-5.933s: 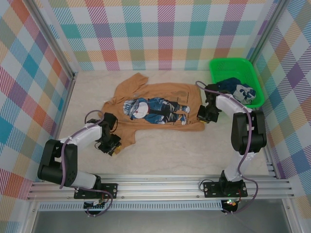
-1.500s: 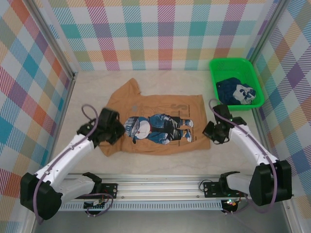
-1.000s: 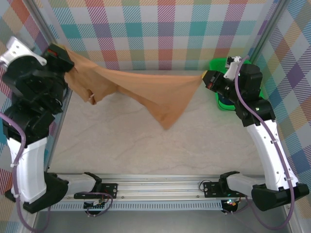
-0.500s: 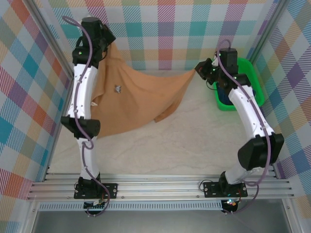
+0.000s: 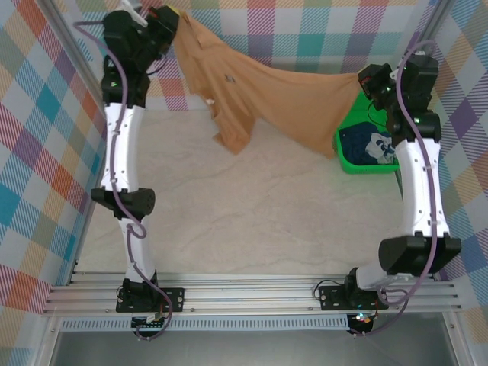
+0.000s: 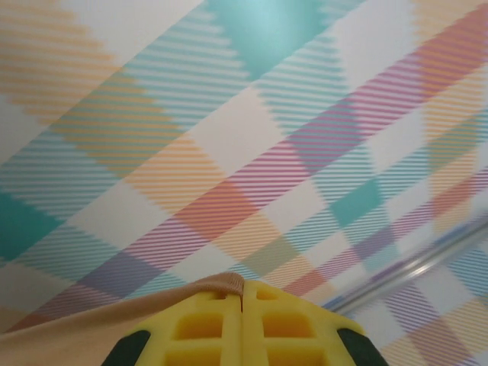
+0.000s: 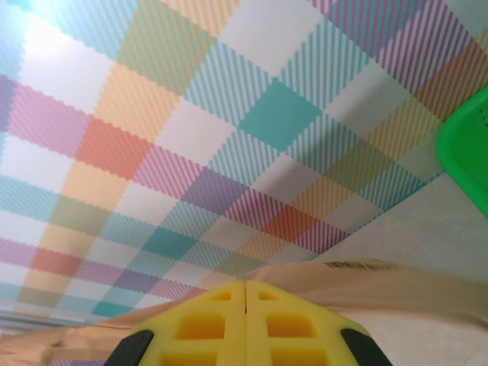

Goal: Fold and stack the t-shirts

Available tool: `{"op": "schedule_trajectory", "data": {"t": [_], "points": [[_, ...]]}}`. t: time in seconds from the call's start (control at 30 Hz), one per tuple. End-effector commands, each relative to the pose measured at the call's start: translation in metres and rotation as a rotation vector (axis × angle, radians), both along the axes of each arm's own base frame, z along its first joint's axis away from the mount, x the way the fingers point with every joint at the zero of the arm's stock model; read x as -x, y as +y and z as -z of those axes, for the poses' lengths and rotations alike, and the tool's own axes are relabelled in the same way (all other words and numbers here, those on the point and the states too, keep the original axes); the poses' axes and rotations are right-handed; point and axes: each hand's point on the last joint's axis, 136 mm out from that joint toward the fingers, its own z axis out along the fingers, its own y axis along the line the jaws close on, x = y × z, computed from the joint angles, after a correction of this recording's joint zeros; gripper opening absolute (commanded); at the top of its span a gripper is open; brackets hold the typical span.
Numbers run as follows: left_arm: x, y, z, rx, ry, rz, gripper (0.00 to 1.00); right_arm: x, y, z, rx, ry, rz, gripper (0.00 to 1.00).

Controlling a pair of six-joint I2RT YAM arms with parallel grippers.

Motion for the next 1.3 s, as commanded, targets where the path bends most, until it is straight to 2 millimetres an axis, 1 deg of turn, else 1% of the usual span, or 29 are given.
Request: {"op": "schedule_trajectory", "data": {"t": [0.0, 0.03, 0.07, 0.1, 0.13, 0.17, 0.2, 0.23, 0.27, 0.3, 0.33, 0.37, 0.4, 0.47, 0.53, 0.57, 0.63, 0.67, 0.77, 0.83, 0.9, 0.97, 1.1, 1.2, 1.27], "points": [[0.094, 0.013, -0.073, -0.076, -0.158, 0.013, 0.0, 0.022, 0.009, -0.004, 0.008, -0.037, -0.034, 0.0], [0.1, 0.01, -0.05, -0.145, -0.065, 0.013, 0.0, 0.027, 0.015, 0.009, 0.016, -0.011, -0.057, 0.0], [0.108, 0.009, -0.031, -0.209, 0.005, 0.011, 0.0, 0.031, 0.021, 0.024, 0.017, 0.02, -0.079, 0.0], [0.112, 0.003, -0.002, -0.298, 0.093, 0.009, 0.0, 0.036, 0.03, 0.043, 0.007, 0.065, -0.117, 0.0], [0.124, 0.002, 0.025, -0.4, 0.168, -0.022, 0.0, 0.04, 0.039, 0.066, -0.004, 0.114, -0.154, 0.0], [0.133, 0.005, 0.057, -0.463, 0.25, -0.061, 0.0, 0.046, 0.049, 0.086, 0.001, 0.16, -0.183, 0.0], [0.144, 0.012, 0.09, -0.478, 0.322, -0.106, 0.0, 0.055, 0.06, 0.114, 0.013, 0.23, -0.212, 0.0], [0.158, 0.018, 0.133, -0.455, 0.408, -0.127, 0.0, 0.065, 0.072, 0.141, 0.027, 0.287, -0.243, 0.0], [0.17, 0.023, 0.17, -0.432, 0.486, -0.136, 0.0, 0.074, 0.08, 0.161, 0.043, 0.326, -0.259, 0.0], [0.188, 0.027, 0.215, -0.423, 0.587, -0.142, 0.0, 0.087, 0.089, 0.189, 0.069, 0.384, -0.274, 0.0], [0.207, 0.025, 0.26, -0.435, 0.683, -0.122, 0.0, 0.1, 0.094, 0.219, 0.092, 0.457, -0.277, 0.0], [0.227, 0.019, 0.3, -0.441, 0.762, -0.08, 0.0, 0.114, 0.094, 0.248, 0.123, 0.531, -0.264, 0.0], [0.244, 0.016, 0.333, -0.442, 0.826, -0.056, 0.0, 0.127, 0.091, 0.272, 0.158, 0.602, -0.239, 0.0], [0.278, 0.006, 0.399, -0.407, 0.941, 0.002, 0.0, 0.157, 0.073, 0.317, 0.243, 0.745, -0.164, 0.0], [0.302, -0.002, 0.444, -0.354, 1.017, 0.025, 0.0, 0.183, 0.045, 0.346, 0.327, 0.868, -0.056, 0.0], [0.308, -0.008, 0.46, -0.328, 1.031, 0.044, 0.0, 0.192, 0.031, 0.354, 0.374, 0.907, -0.01, 0.0], [0.316, -0.018, 0.479, -0.303, 1.057, 0.067, 0.0, 0.2, 0.012, 0.358, 0.446, 0.942, 0.035, 0.0], [0.317, -0.023, 0.484, -0.306, 1.067, 0.084, 0.0, 0.202, 0.004, 0.357, 0.47, 0.956, 0.055, 0.0], [0.317, -0.036, 0.493, -0.358, 1.1, 0.131, 0.0, 0.207, -0.01, 0.356, 0.498, 0.991, 0.096, 0.0], [0.316, -0.04, 0.498, -0.409, 1.129, 0.152, 0.0, 0.207, -0.008, 0.362, 0.473, 0.996, 0.08, 0.0], [0.315, -0.038, 0.502, -0.457, 1.164, 0.14, 0.0, 0.211, -0.004, 0.371, 0.446, 1.027, 0.066, 0.0], [0.311, -0.035, 0.499, -0.479, 1.165, 0.111, 0.0, 0.217, -0.001, 0.381, 0.423, 1.074, 0.06, 0.0], [0.296, -0.025, 0.483, -0.487, 1.111, 0.018, 0.0, 0.218, 0.01, 0.392, 0.388, 1.091, 0.005, 0.0], [0.284, -0.035, 0.472, -0.476, 1.072, 0.037, 0.0, 0.225, 0.01, 0.395, 0.381, 1.117, -0.004, 0.0], [0.282, -0.04, 0.473, -0.484, 1.093, 0.052, 0.0, 0.232, 0.006, 0.396, 0.393, 1.124, 0.012, 0.0]]}}
